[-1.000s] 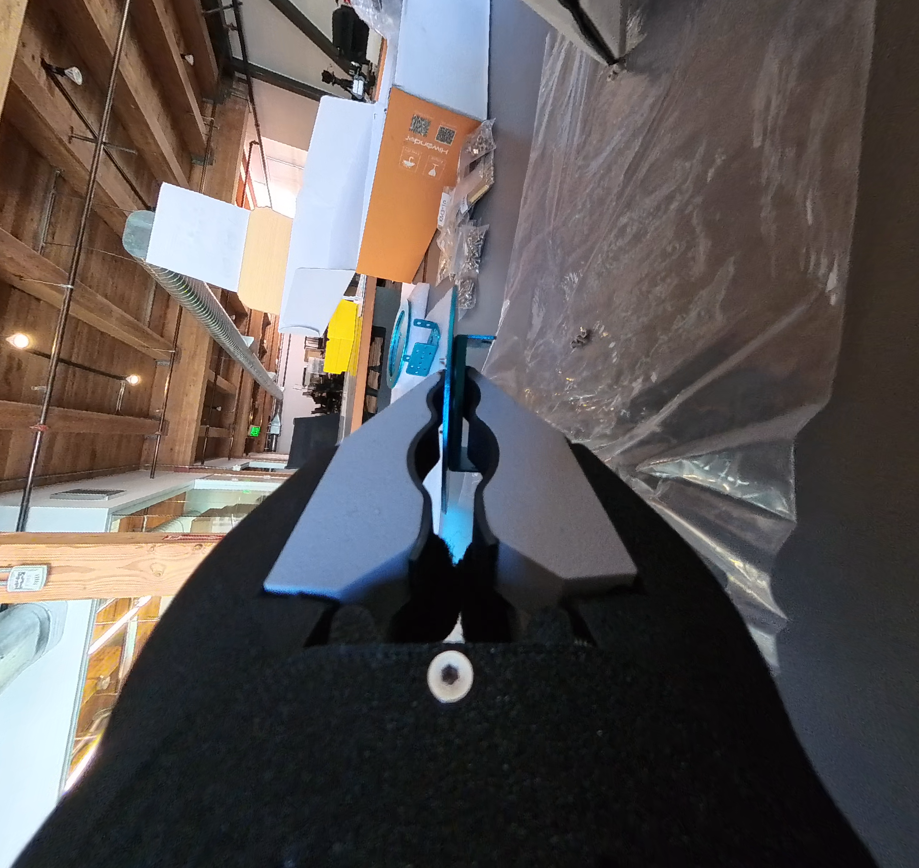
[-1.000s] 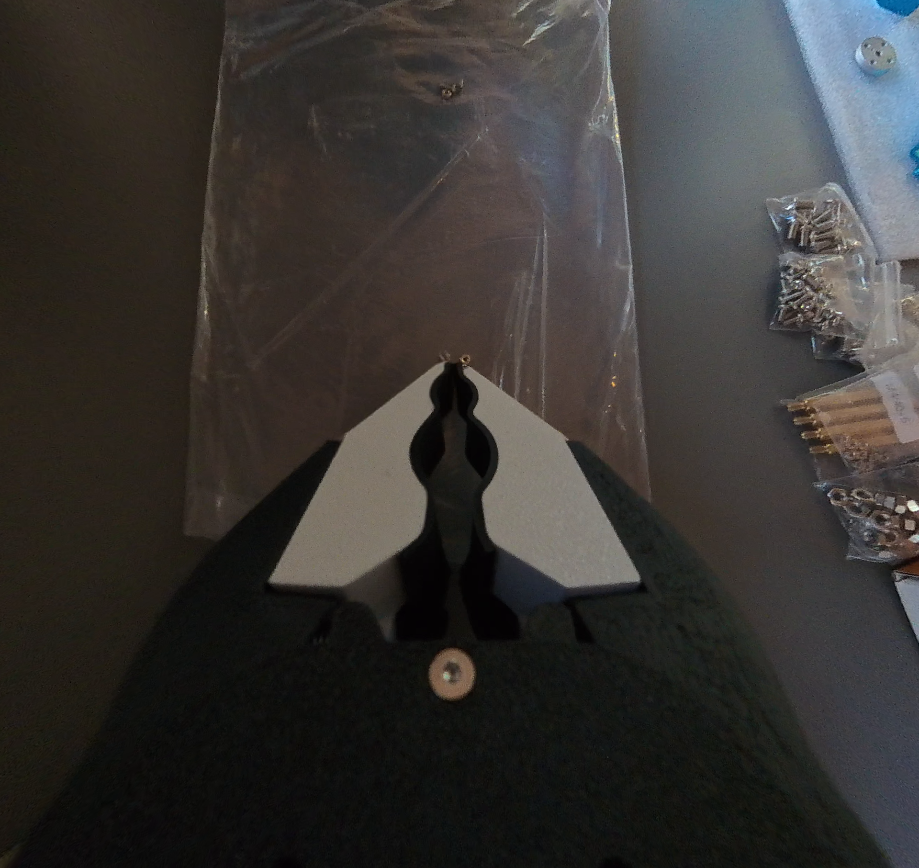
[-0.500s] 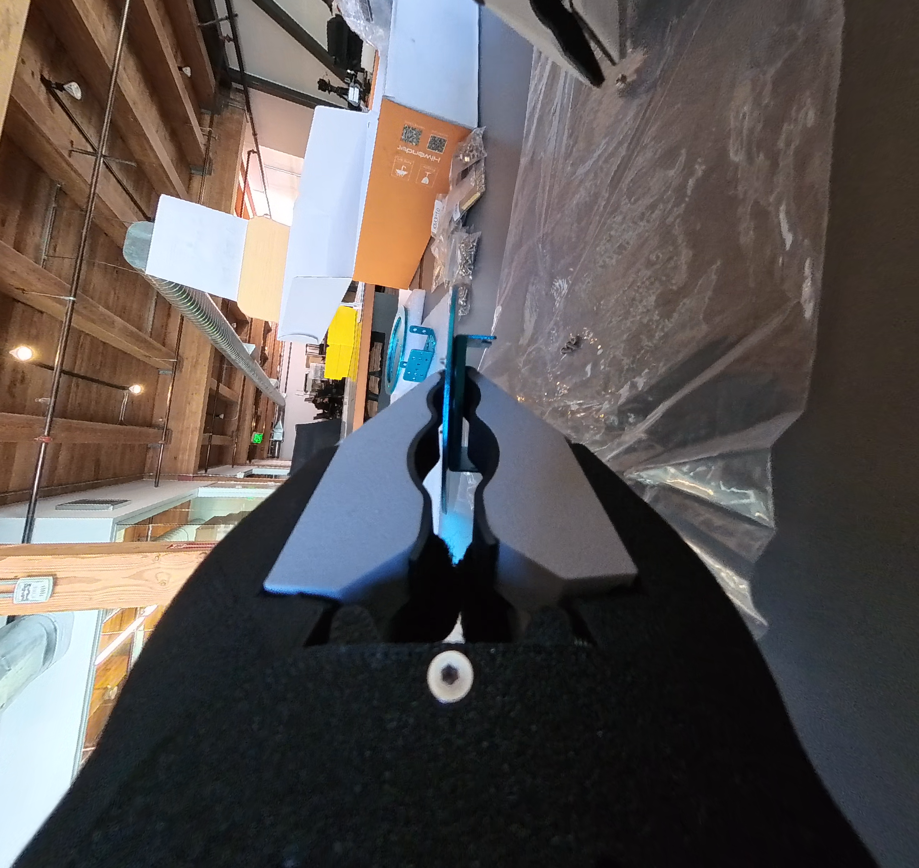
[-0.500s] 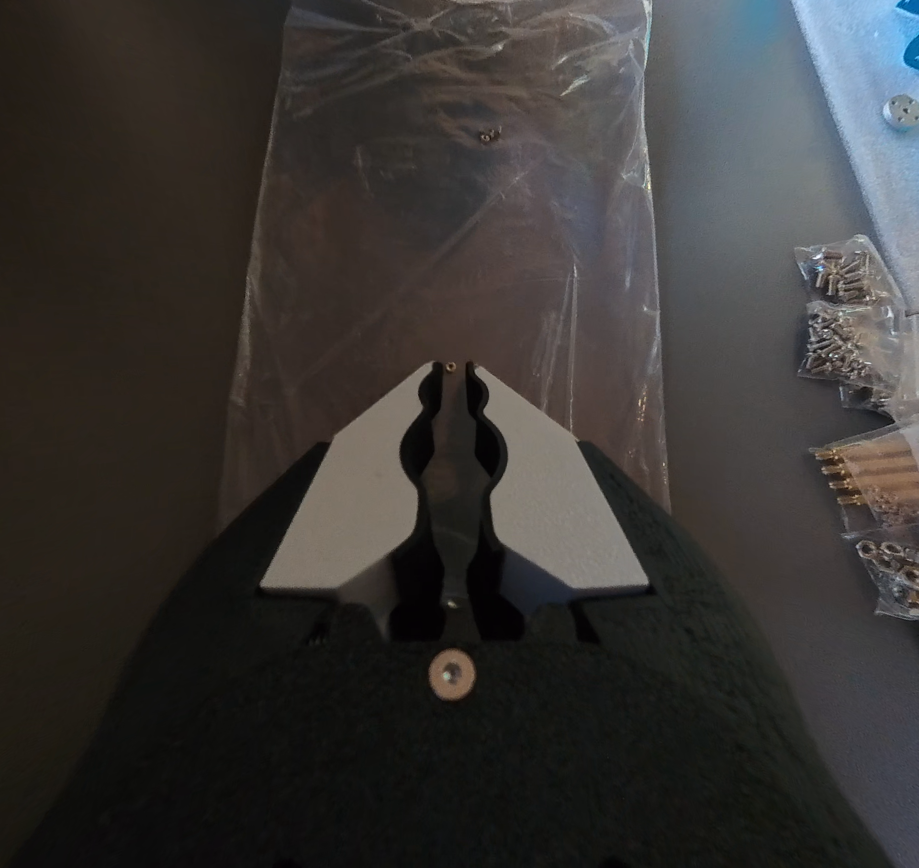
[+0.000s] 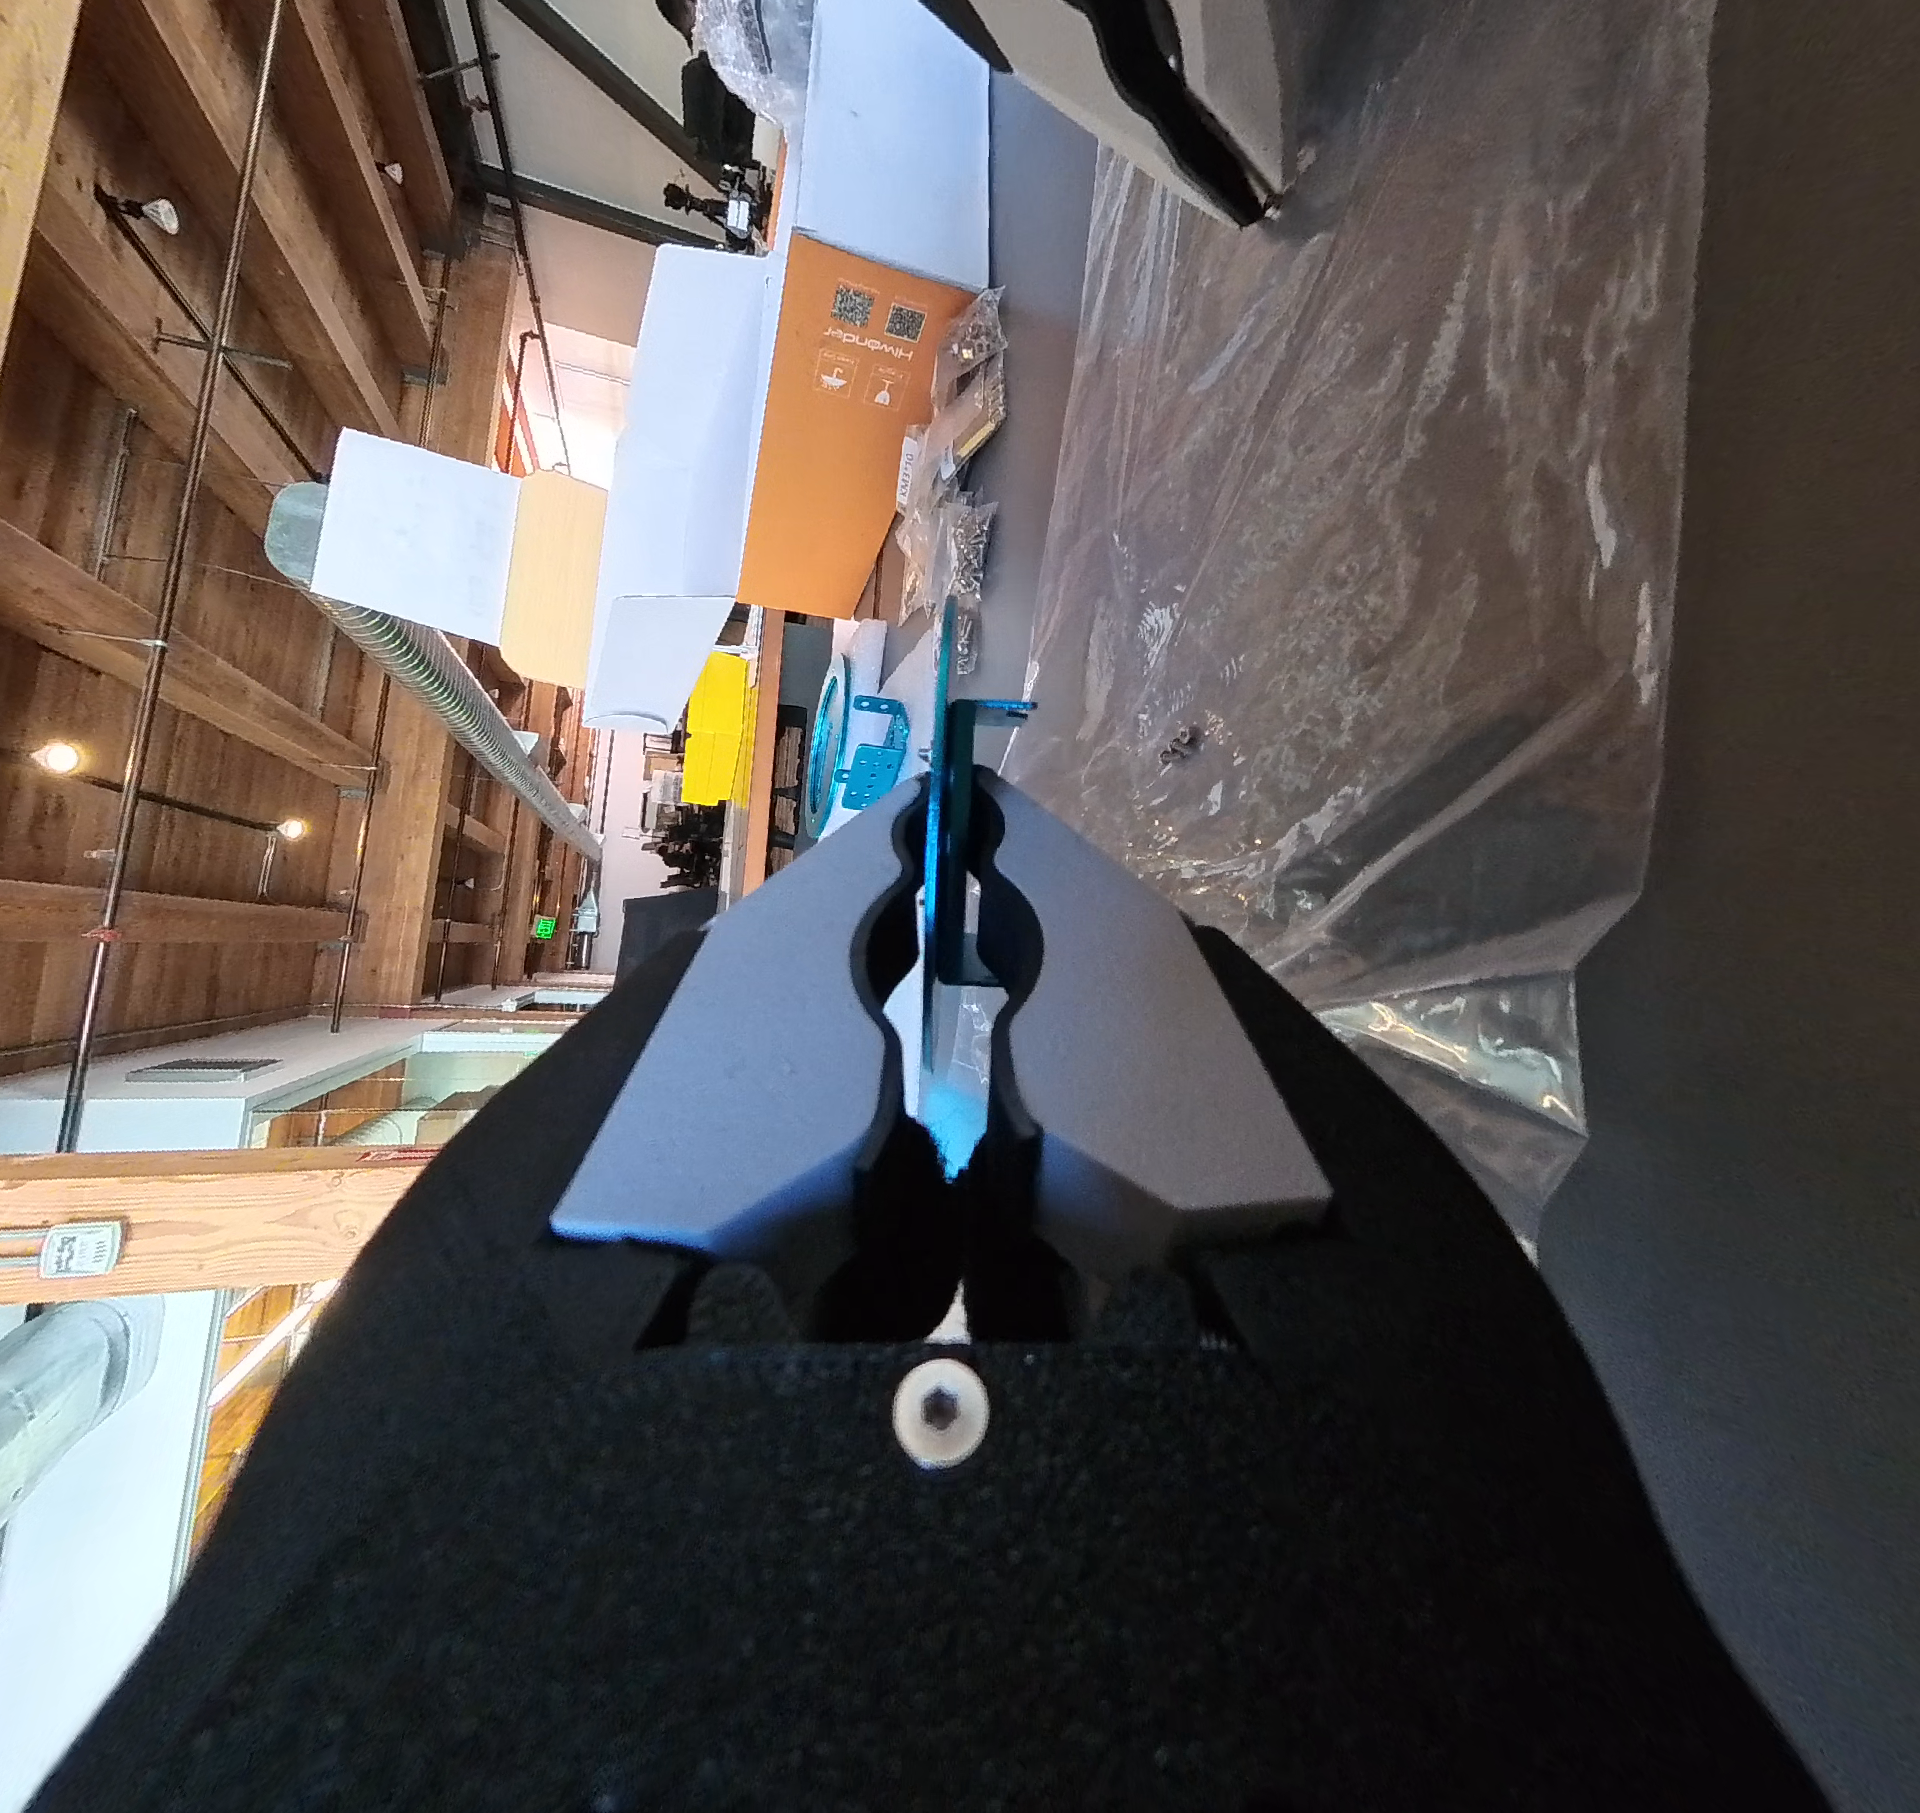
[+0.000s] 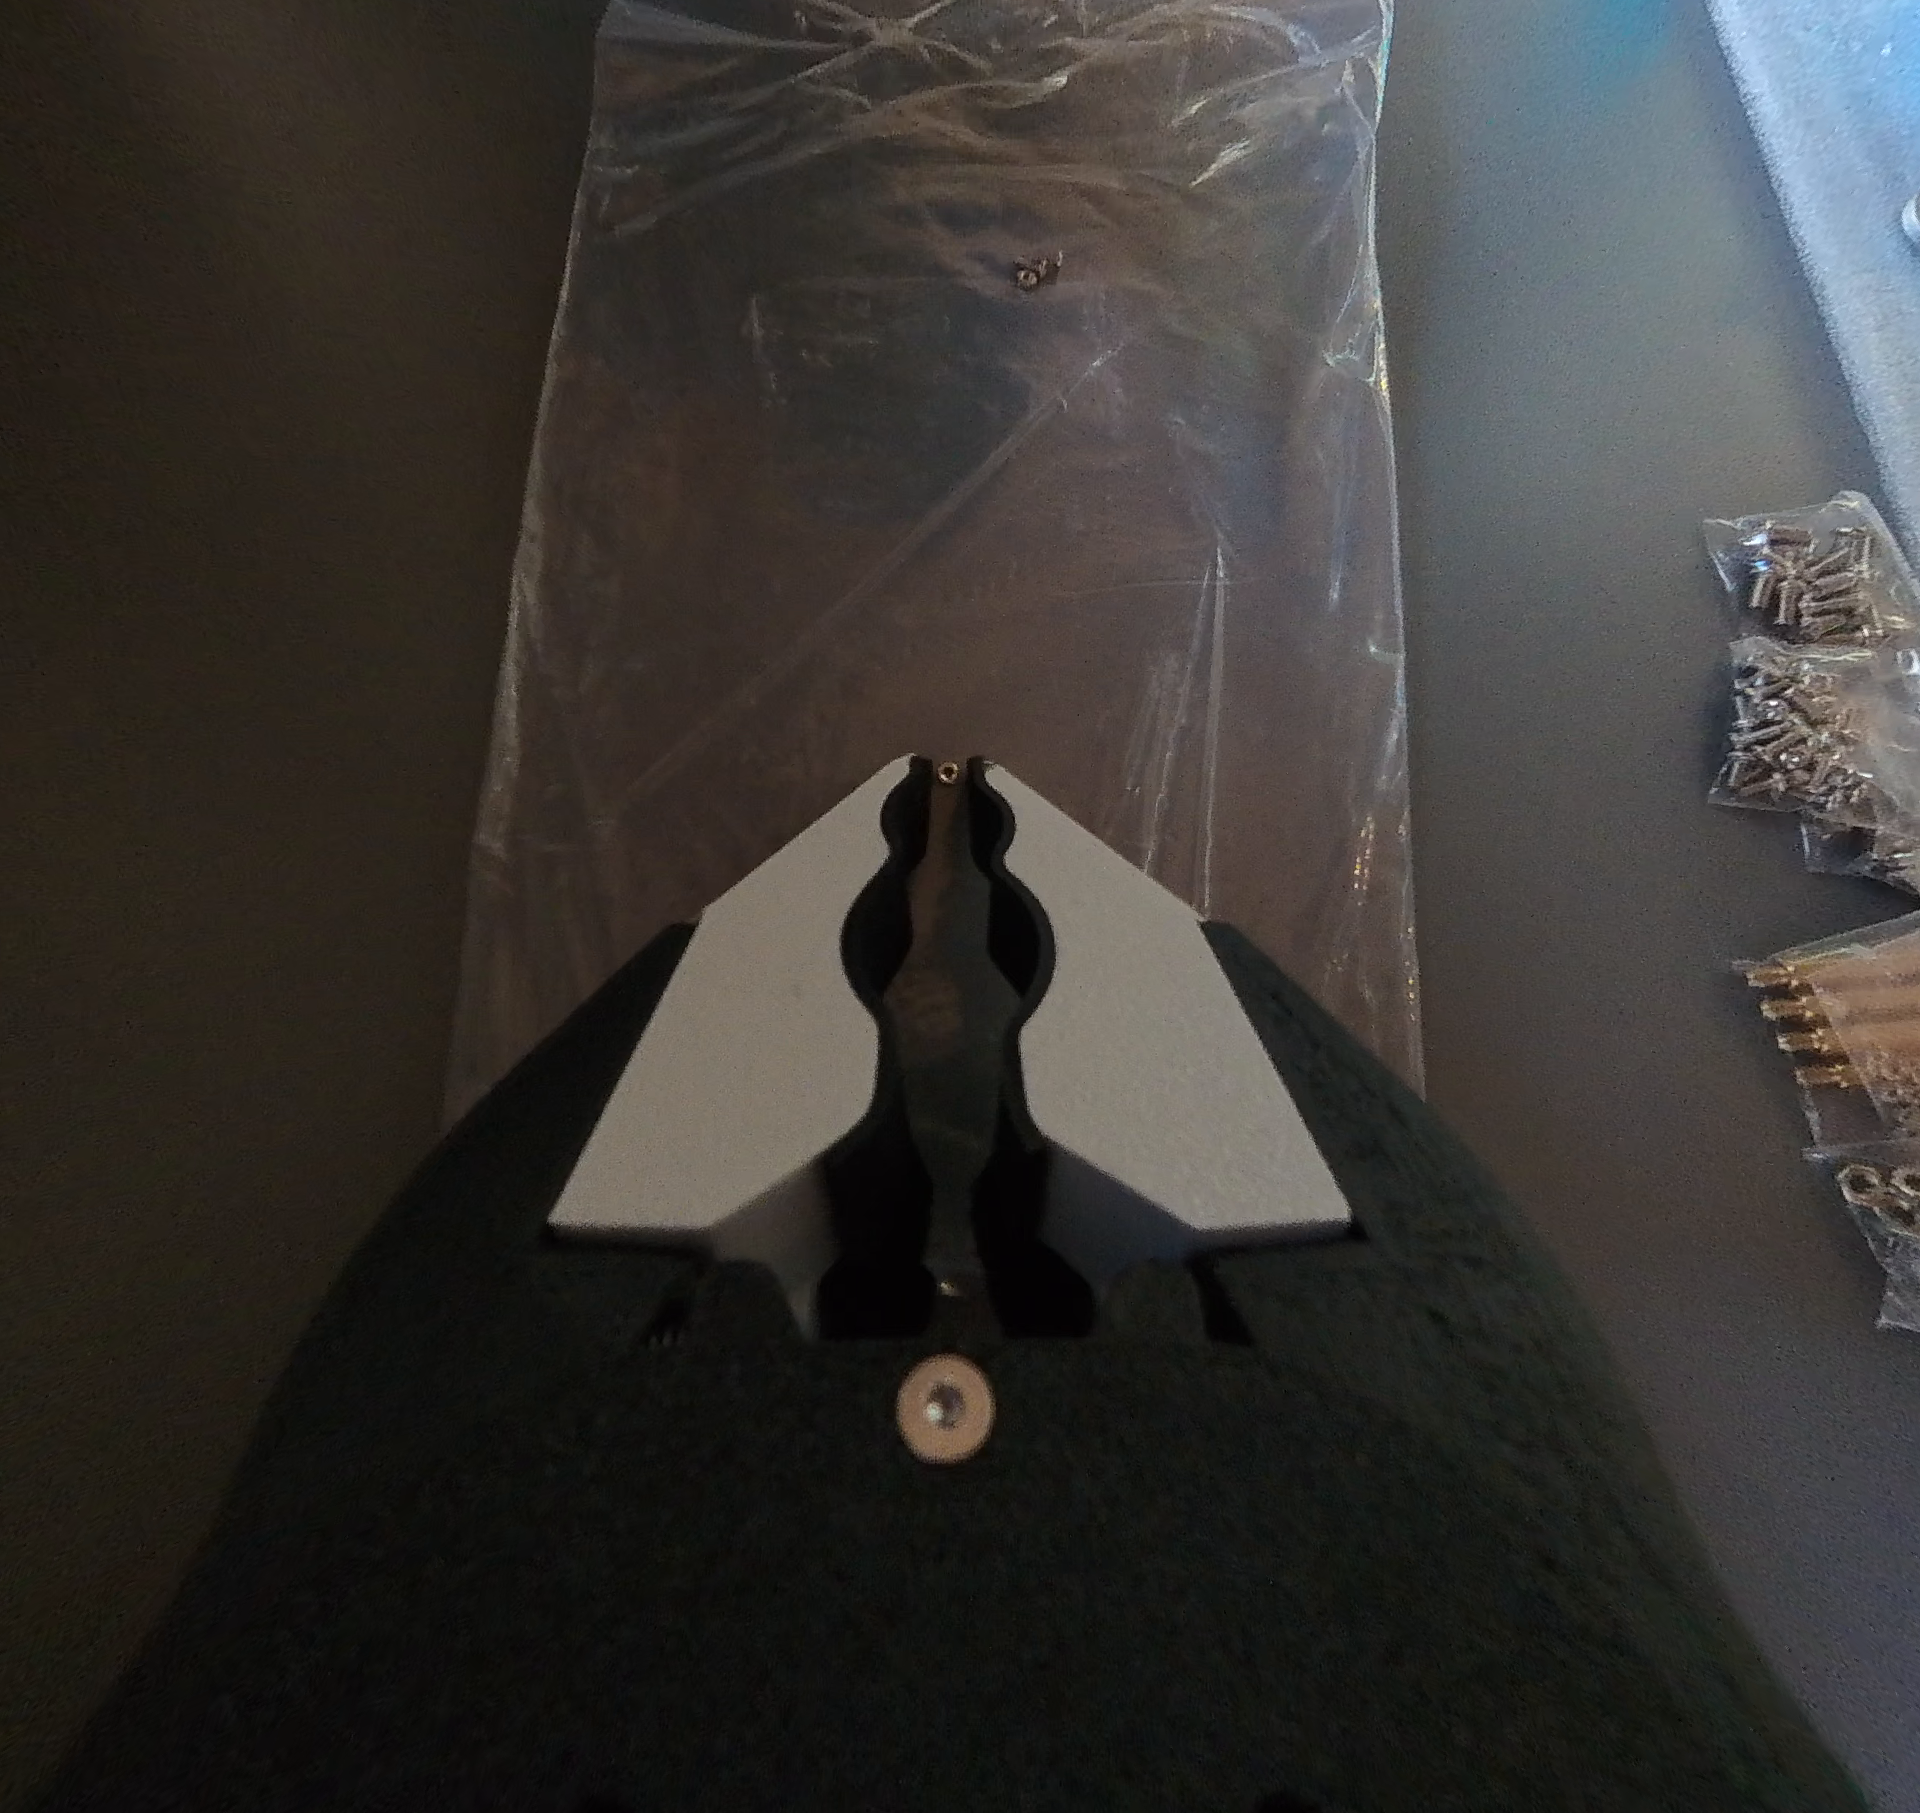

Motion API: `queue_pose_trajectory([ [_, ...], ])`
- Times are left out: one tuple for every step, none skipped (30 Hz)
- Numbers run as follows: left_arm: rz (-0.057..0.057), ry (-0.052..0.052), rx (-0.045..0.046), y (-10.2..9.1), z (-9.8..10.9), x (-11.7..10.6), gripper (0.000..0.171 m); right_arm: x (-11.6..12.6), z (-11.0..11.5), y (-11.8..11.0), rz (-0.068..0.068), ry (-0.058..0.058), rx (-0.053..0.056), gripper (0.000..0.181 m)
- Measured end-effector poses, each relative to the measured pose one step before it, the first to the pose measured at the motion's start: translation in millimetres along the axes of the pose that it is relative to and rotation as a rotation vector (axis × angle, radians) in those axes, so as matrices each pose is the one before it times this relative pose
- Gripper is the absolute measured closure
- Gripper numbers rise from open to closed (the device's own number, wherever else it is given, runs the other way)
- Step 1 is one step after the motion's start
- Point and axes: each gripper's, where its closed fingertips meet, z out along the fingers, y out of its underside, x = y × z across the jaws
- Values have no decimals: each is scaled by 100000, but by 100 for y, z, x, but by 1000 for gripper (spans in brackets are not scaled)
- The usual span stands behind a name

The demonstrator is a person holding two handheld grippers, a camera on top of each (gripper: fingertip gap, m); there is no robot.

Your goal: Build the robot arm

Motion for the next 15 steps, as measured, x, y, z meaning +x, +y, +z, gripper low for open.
queue_pose_trajectory([
  [-54, -101, 75, -15, -10, -16, 170, 23, 4, 6, 124, 118, 94, 177],
  [55, -178, 167, -36, -9, -31, 170, 7, 0, 8, -206, 155, 33, 178],
  [4, -47, 123, -33, -2, 0, 170, 12, 7, 4, -467, 355, -93, 178],
  [-2, -36, 51, -28, 1, 2, 170, -14, -3, 3, -773, 353, -232, 179],
  [76, -158, 129, -31, 1, -11, 170, -15, -5, 6, -1029, 401, -342, 179],
  [17, -40, 162, -44, -2, 13, 170, 11, 1, -5, -799, 543, -243, 179],
  [-34, 95, 59, -27, 4, 32, 170, 22, 11, -8, -213, 468, 15, 179],
  [157, -37, 103, -36, 6, 22, 170, 7, -6, -2, -164, 168, 50, 179],
  [246, -86, 192, -53, -14, 16, 170, 22, -12, 4, -62, 116, -76, 180],
  [9, 104, 88, -44, 9, 33, 170, 11, -10, 3, 165, -98, -5, 180],
  [-56, 130, 160, -57, 1, 45, 170, -20, -10, -13, 190, -202, -31, 180],
  [82, 80, 260, -84, 0, 44, 170, 24, -25, -50, 26, 166, 62, 180],
  [125, 81, 228, -85, -5, 54, 170, 33, -43, -60, -133, 286, 220, 180],
  [113, 123, 242, -87, -4, 61, 170, 59, -57, -80, -51, 379, 352, 180],
  [130, 166, 181, -66, 13, 68, 170, 52, -60, -76, -29, 337, 316, 180],
])
